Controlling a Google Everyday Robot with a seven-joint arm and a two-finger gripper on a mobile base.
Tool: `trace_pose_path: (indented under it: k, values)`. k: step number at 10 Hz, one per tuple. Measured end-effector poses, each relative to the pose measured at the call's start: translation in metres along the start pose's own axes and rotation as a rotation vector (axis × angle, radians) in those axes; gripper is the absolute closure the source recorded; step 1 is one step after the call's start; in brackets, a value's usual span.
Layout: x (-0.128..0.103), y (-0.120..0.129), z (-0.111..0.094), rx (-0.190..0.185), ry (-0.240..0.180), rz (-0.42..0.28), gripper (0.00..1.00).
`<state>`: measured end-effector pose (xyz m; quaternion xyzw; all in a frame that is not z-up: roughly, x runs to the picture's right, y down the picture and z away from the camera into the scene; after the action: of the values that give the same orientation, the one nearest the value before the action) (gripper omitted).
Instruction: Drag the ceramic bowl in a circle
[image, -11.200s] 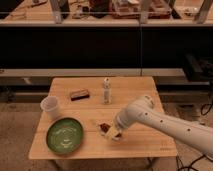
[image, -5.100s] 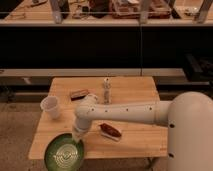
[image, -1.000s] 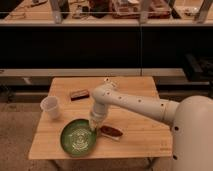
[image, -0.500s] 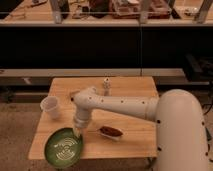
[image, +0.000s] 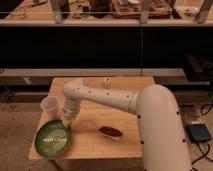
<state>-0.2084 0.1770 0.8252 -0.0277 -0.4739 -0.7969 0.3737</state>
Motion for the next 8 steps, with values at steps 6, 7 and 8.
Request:
trace_pose_path:
  k: [6,7,8]
  values:
    - [-0.049,0.1,-0.029,-0.017,0.013,0.226,1.0]
    - [-0.061,0.108,-0.032,-0.023,0.013,0.248,1.0]
    - [-0.086,0.114,-0.035,-0.028,0.003,0.268,1.0]
